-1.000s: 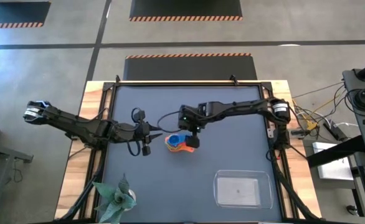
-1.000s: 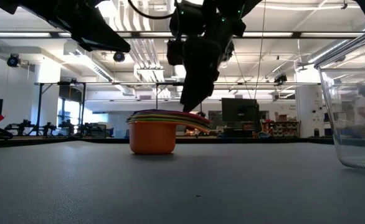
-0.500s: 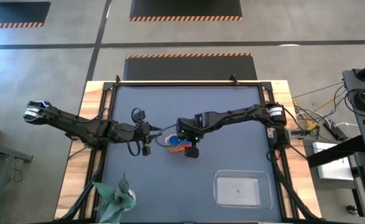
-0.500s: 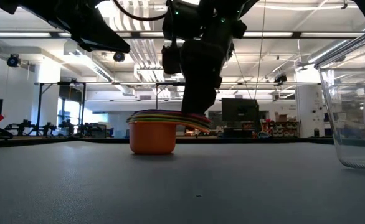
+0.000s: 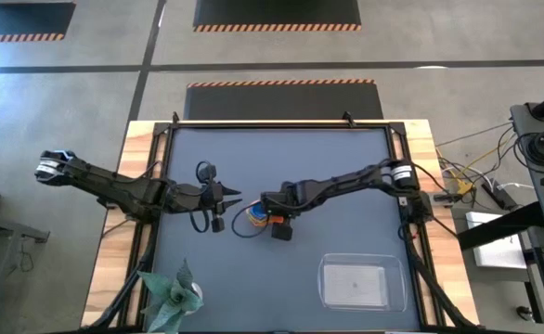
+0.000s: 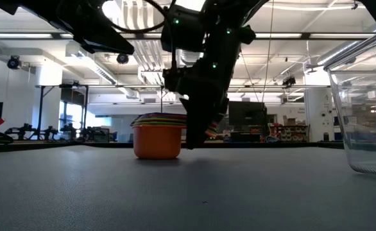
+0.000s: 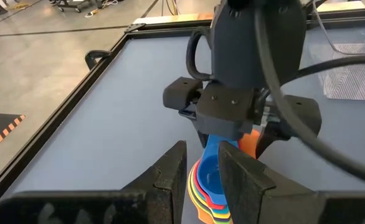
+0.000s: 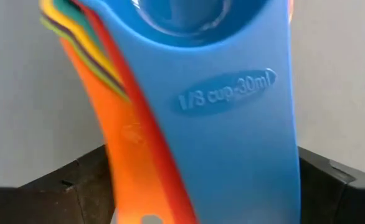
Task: Nest measuring cups in basket
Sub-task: Put the stacked measuring cups into the transparent bin
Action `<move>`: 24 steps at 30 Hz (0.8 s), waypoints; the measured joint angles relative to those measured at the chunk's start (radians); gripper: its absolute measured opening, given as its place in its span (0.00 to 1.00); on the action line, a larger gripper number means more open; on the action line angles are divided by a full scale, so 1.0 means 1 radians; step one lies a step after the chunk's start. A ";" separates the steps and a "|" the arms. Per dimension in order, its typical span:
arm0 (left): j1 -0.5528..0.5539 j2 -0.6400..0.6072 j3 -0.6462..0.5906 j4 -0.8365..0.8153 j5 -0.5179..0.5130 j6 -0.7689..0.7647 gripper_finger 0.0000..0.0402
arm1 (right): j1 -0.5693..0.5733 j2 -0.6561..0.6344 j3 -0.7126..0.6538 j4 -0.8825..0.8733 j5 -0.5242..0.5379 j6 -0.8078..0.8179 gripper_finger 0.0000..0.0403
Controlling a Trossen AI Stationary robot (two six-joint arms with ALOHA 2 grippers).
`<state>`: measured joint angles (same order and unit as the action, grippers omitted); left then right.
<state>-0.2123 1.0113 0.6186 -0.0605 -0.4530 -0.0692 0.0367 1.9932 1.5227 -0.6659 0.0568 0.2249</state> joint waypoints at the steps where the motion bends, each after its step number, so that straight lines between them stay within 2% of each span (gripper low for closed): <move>1: 0.000 0.000 0.000 0.000 0.000 0.000 0.19 | 0.000 -0.004 0.000 0.002 -0.001 0.000 0.84; 8: 0.000 0.000 0.000 0.000 0.000 0.000 0.19 | 0.002 -0.024 0.000 0.013 -0.001 -0.031 0.72; 18: 0.000 0.000 0.000 0.000 0.000 -0.001 0.19 | 0.026 -0.024 0.000 0.013 0.001 -0.090 0.33; 24: 0.000 0.000 0.000 0.001 0.000 -0.001 0.19 | 0.042 -0.024 0.000 0.013 0.051 -0.110 0.33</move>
<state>-0.2123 1.0115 0.6186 -0.0596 -0.4534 -0.0700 0.0792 1.9694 1.5227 -0.6533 0.1077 0.1145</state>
